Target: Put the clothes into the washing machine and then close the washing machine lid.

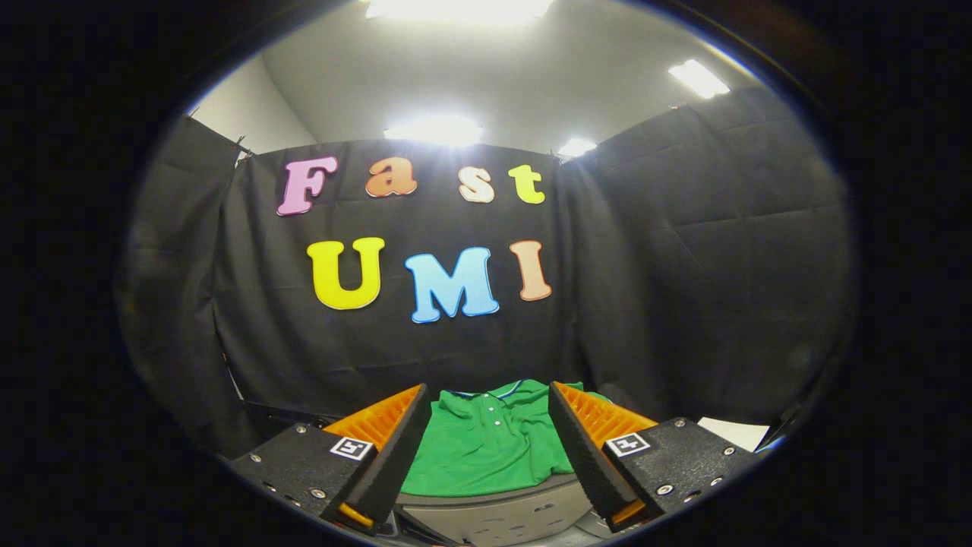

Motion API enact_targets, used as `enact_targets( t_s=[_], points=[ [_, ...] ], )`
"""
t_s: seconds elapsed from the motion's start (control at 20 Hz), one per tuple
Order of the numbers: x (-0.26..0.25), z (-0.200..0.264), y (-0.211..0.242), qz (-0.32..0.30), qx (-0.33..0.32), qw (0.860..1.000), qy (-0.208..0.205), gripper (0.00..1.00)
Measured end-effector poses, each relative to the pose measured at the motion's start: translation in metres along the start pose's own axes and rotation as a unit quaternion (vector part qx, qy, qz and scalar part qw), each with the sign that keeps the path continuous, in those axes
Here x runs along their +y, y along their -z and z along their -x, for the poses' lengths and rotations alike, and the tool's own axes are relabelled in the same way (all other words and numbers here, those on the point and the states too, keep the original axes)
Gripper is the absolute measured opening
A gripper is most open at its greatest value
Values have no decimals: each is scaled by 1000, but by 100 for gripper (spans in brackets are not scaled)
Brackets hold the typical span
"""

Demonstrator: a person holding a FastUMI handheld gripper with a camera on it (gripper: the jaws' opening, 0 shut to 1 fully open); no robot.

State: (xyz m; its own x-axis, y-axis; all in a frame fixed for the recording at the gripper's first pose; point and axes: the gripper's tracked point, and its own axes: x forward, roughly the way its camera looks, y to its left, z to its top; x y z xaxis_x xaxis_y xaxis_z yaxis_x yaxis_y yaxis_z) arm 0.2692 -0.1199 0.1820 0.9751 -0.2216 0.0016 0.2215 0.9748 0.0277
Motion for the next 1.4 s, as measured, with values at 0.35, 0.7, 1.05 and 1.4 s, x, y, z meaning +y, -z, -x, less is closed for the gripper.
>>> enact_targets(
  t_s=[0.35,0.7,1.05,1.4],
  points=[
    [-16,-72,55,25,86,996,-7,96],
    [-21,-129,107,15,160,987,-10,96],
    [-9,-160,149,2,223,975,-23,96],
    [-2,-176,175,-9,266,963,-27,96]
  ],
)
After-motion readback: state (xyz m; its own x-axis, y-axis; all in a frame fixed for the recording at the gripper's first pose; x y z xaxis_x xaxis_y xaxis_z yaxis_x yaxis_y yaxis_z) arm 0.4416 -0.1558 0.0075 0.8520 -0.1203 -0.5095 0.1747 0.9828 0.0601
